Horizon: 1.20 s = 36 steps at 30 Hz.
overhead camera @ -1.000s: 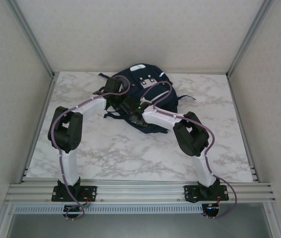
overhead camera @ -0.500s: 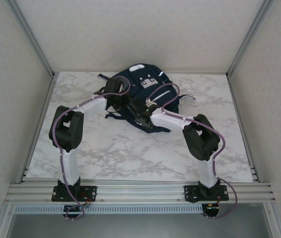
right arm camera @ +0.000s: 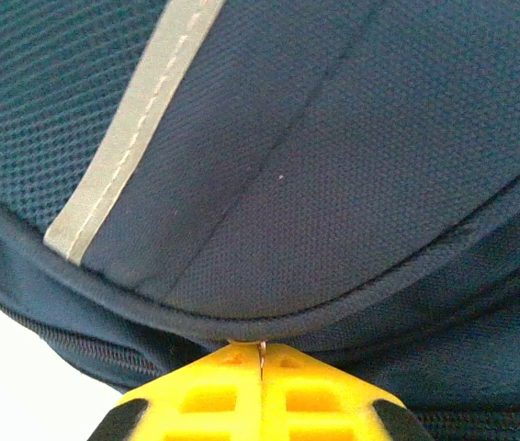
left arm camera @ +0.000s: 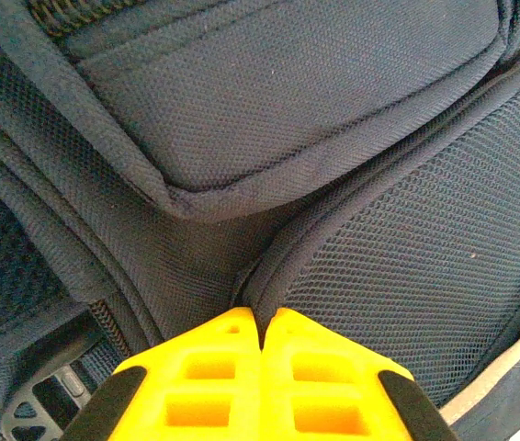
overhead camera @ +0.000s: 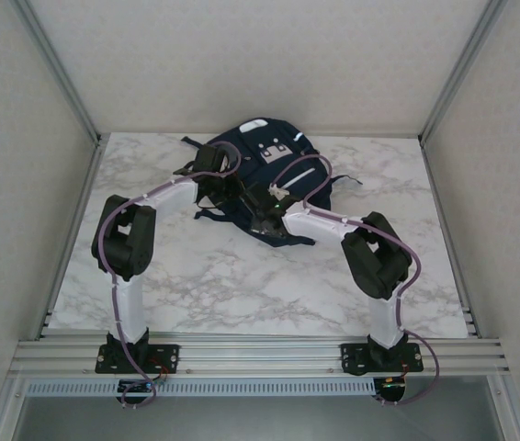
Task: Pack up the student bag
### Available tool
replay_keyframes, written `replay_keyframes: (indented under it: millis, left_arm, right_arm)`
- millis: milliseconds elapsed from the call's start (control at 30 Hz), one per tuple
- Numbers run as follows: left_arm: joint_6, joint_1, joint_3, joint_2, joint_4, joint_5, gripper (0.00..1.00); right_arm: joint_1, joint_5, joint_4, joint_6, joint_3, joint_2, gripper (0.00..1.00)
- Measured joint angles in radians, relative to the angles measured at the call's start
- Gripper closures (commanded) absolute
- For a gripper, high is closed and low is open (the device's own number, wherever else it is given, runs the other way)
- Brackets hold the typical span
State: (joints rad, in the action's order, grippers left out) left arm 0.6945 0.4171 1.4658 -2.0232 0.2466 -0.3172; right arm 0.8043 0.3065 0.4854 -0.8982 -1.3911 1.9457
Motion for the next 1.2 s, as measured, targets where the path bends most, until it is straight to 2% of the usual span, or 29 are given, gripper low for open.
replay_keyframes:
  millis: [67,167,267,433,500,600,633,767,1000,1200]
  left_arm:
    - [0.025,0.001,-0.008,0.008,-0.006,-0.003,0.62]
    - [0.072,0.006,-0.064,0.055,-0.025,-0.003,0.45]
    - [0.134,0.029,-0.137,0.117,-0.051,-0.003,0.43]
    - [0.222,0.106,-0.158,0.132,-0.104,-0.004,0.43]
    - [0.241,0.134,-0.139,0.115,-0.114,-0.004,0.49]
    - [0.257,0.154,-0.087,0.068,-0.103,0.0,0.91]
    - [0.26,0.154,-0.072,0.049,-0.091,0.0,1.0]
    - [0.259,0.156,-0.03,-0.007,-0.056,0.0,1.0]
    - [0.253,0.158,-0.028,-0.007,-0.049,0.001,1.0]
    - [0.252,0.158,-0.069,0.023,-0.071,-0.005,1.0]
  right_arm:
    - [-0.008,-0.018,-0.002,0.039,0.015,-0.026,1.0]
    - [-0.031,-0.065,-0.004,0.102,0.04,-0.066,1.0]
    - [-0.069,-0.143,-0.013,0.176,0.068,-0.098,1.0]
    - [-0.119,-0.253,-0.019,0.272,0.079,-0.105,1.0]
    - [-0.134,-0.298,-0.024,0.308,0.083,-0.105,1.0]
    - [-0.151,-0.335,-0.025,0.346,0.09,-0.105,1.0]
    - [-0.156,-0.336,-0.025,0.357,0.09,-0.105,1.0]
    - [-0.174,-0.327,-0.005,0.401,0.09,-0.104,1.0]
    - [-0.174,-0.222,0.064,0.489,0.072,-0.105,1.0]
    - [-0.185,-0.05,0.177,0.571,0.066,-0.106,1.0]
